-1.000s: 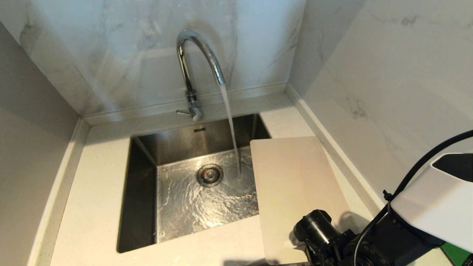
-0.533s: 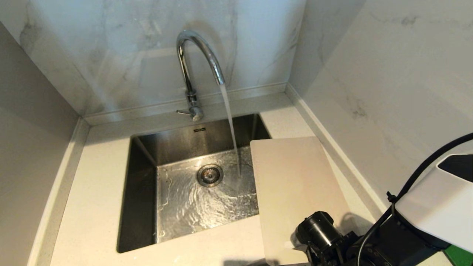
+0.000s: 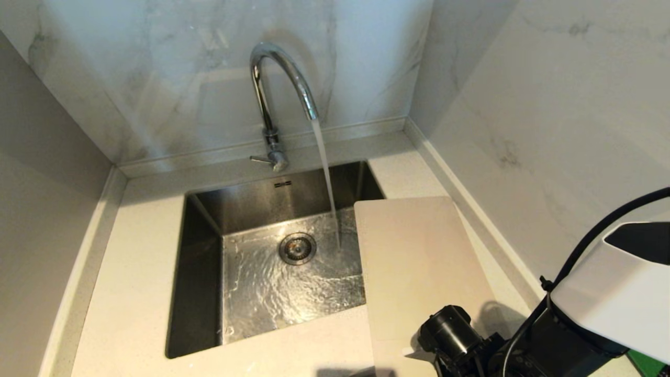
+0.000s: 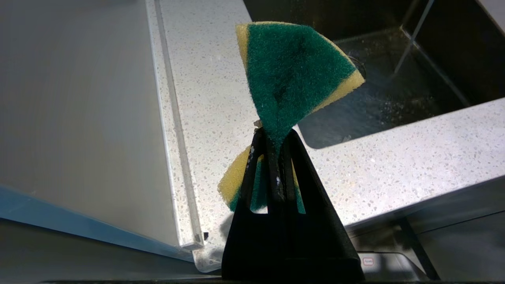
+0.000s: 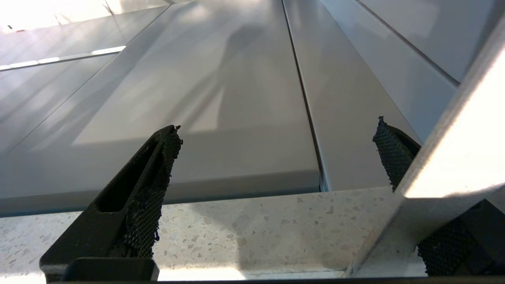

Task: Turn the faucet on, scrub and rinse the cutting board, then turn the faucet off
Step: Pick up the cutting board

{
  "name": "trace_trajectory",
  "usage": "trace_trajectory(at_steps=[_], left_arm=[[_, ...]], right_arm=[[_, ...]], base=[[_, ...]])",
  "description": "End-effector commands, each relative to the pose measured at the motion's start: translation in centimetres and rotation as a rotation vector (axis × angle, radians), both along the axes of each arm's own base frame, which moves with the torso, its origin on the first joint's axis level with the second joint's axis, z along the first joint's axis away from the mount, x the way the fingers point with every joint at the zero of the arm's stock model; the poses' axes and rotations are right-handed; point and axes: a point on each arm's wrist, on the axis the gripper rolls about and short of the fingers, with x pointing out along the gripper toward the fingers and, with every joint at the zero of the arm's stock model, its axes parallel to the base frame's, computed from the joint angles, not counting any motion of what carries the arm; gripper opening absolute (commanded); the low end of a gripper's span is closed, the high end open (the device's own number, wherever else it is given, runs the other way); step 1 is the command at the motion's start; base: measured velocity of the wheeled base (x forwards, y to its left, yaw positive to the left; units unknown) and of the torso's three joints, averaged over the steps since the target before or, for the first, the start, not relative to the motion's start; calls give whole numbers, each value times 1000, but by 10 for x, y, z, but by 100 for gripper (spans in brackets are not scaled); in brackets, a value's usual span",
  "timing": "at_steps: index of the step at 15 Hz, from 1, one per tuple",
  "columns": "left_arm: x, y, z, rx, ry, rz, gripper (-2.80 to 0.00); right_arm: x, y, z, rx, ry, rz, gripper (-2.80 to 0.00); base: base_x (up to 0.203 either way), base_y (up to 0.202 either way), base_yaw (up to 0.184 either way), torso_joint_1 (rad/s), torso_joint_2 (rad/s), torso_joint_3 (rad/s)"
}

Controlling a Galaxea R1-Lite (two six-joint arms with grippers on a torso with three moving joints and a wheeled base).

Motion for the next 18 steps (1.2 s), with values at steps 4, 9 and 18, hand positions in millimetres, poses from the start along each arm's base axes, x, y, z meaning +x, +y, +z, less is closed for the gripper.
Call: trace_trajectory(at_steps=[4,9,18], left_arm=[[0,0,0,-1,-1,0,-280],[0,0,0,-1,-1,0,-280],[0,0,0,0,-1,0,-280]], right_arm=[[-2,-1,-10,13,-32,4,0],[-9,-3,-25,19,-29,-5,0],[-9,-2,-24,19,-31,-2,-280]], base=[[0,0,0,0,0,0],[0,0,0,0,0,0],[0,0,0,0,0,0]])
